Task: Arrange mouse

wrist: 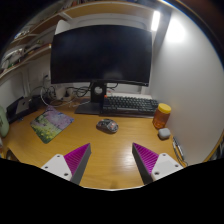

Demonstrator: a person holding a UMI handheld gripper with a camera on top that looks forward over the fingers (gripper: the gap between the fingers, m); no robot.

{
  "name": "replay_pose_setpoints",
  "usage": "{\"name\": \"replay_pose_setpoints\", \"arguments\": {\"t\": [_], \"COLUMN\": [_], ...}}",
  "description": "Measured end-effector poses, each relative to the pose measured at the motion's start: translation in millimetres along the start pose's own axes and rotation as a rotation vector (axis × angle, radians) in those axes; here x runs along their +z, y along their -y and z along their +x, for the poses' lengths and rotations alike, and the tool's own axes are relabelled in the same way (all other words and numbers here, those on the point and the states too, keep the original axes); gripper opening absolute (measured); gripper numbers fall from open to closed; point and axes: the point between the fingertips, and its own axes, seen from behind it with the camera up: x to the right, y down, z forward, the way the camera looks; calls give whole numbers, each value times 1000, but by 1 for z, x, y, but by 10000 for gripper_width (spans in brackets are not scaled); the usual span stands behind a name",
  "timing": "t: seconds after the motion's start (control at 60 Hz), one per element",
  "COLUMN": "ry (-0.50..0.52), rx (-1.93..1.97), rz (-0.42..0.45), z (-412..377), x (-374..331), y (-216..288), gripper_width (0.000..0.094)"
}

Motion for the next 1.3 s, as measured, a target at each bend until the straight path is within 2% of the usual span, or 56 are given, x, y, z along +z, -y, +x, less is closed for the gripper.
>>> {"name": "replay_pose_setpoints", "arguments": {"t": [0.3, 0.717, 1.2, 1.267, 1.3], "ry": [-7, 21, 56, 61, 66], "rx": [13, 17, 4, 5, 0], "rz": [-20, -54, -71, -69, -66], "z": [9, 4, 1, -1, -3], "x": [76, 179, 243, 247, 249], "y": [-10, 4, 37, 39, 40], "gripper_width": [865, 862, 865, 839, 766]}}
